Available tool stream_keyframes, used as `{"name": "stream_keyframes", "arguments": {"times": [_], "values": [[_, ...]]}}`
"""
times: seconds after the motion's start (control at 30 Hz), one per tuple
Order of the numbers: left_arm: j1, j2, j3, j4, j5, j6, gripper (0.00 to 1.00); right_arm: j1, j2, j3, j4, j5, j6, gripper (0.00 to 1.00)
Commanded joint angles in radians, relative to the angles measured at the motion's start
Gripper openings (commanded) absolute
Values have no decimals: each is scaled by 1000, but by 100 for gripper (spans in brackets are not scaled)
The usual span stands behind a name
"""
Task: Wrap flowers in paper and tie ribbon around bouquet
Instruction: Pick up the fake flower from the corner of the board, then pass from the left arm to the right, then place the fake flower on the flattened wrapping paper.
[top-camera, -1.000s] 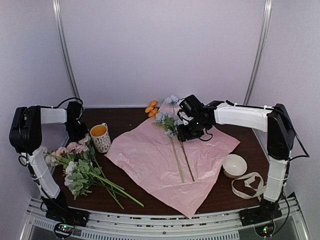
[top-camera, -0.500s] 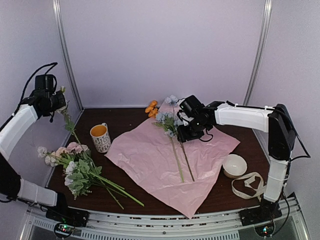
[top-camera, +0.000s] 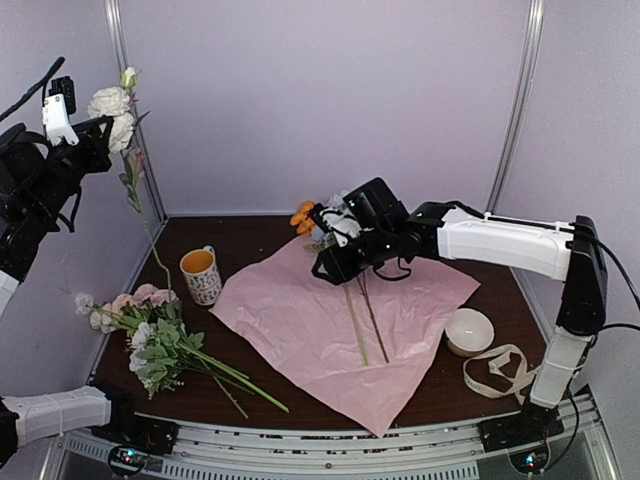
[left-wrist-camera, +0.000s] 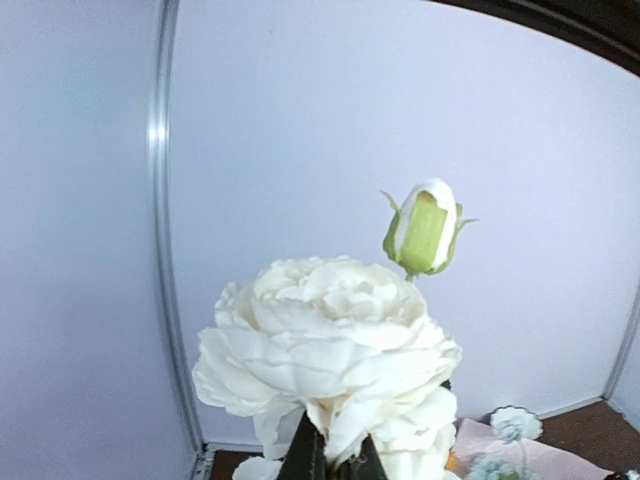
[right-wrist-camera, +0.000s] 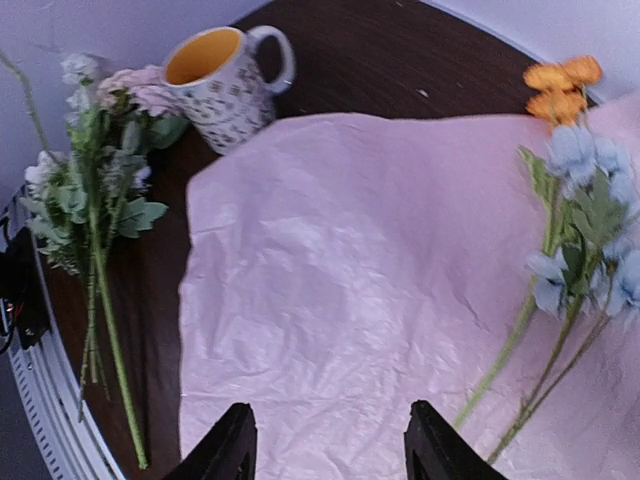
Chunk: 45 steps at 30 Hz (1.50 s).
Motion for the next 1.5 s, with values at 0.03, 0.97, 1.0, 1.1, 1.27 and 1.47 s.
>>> {"name": "stream_keyframes", "arguments": {"times": [0.03, 0.97, 1.0, 1.1, 1.27, 1.47], "values": [[-48, 45, 25, 139, 302, -153, 0, 146, -74, 32, 205, -154, -203, 56], [-261, 219, 132, -37, -74, -306, 56, 120, 24, 90, 453, -75, 139, 0], [-259, 228, 145, -101, -151, -294, 69, 108, 10, 77, 409, -52, 140, 0], [-253, 238, 137, -197, -239, -250, 85, 63, -5, 61, 226, 55, 146, 0], [-203, 237, 68, -303, -261, -276, 93, -45, 33, 54, -25, 122, 170, 0], [-79, 249, -32, -391, -125, -355, 98, -114, 147, 98, -195, 184, 157, 0]]}}
